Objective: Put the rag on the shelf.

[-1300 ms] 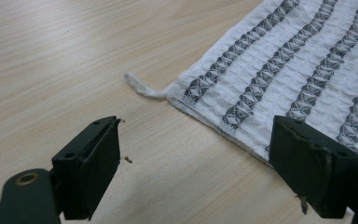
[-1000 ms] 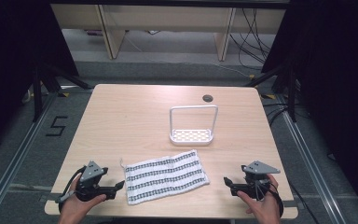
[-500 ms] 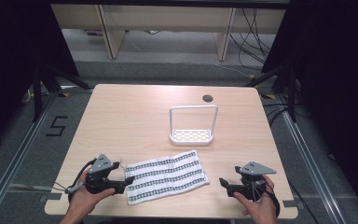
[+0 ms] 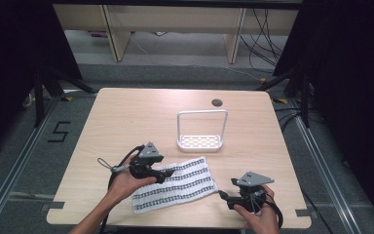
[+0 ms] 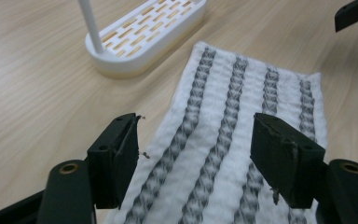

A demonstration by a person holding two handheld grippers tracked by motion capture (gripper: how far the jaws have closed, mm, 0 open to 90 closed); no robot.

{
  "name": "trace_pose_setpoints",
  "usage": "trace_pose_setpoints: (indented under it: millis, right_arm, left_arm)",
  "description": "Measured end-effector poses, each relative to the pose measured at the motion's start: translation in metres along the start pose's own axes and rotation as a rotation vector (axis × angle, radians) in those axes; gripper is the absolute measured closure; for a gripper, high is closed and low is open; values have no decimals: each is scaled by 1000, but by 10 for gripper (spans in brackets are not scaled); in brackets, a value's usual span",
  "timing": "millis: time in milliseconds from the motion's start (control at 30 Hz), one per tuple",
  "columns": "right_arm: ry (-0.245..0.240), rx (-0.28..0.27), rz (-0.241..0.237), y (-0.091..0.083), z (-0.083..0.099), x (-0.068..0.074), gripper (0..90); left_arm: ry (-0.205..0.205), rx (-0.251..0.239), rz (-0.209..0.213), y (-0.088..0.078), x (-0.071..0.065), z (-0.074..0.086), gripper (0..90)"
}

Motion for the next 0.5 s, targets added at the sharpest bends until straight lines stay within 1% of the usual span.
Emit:
trace_pose_setpoints:
  millis: [33,67,100,133,167,233,267,300,333,367,400,433,467,500]
  right_arm:
    - [0,0,0,0,0,0,363]
    - [-7,9,-3,4,0,2,377]
    - [-7,9,-3,4,0,2,377]
    - [-13,15,-4,5,0,3,382]
    - [-25,17,-4,7,-1,5,390]
    - [-20,26,-9,9,-1,7,402]
    - [-20,26,-9,9,-1,7,402]
    - [-28,26,-11,12,-1,7,414]
    - [-28,26,-11,12,-1,7,414]
    - [-17,40,-20,16,-1,9,422]
    - [-20,41,-17,17,0,8,427]
    - [-24,40,-14,19,-1,7,431]
    - [-24,40,-14,19,-1,7,431]
    - [-4,50,-25,21,-1,10,440]
  left_arm:
    - [0,0,0,0,0,0,332]
    - [18,20,13,11,-4,-6,334]
    - [18,20,13,11,-4,-6,338]
    - [24,31,24,16,-6,-9,338]
    - [39,49,41,27,-11,-14,340]
    - [48,63,55,38,-14,-19,348]
    - [48,63,55,38,-14,-19,348]
    - [47,67,57,43,-16,-21,349]
    - [54,78,56,47,-16,-22,349]
    - [52,83,60,52,-17,-24,352]
    - [52,95,71,61,-19,-26,355]
    - [52,95,71,61,-19,-26,358]
    - [76,114,71,64,-17,-27,358]
    - [81,131,67,72,-16,-28,362]
Point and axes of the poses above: each handheld gripper's, and its own axes: y roughly forward along the jaws, z roughly out of its underside, x roughly to its left, the point moved 10 cm from there along y, roughly forward along the jaws
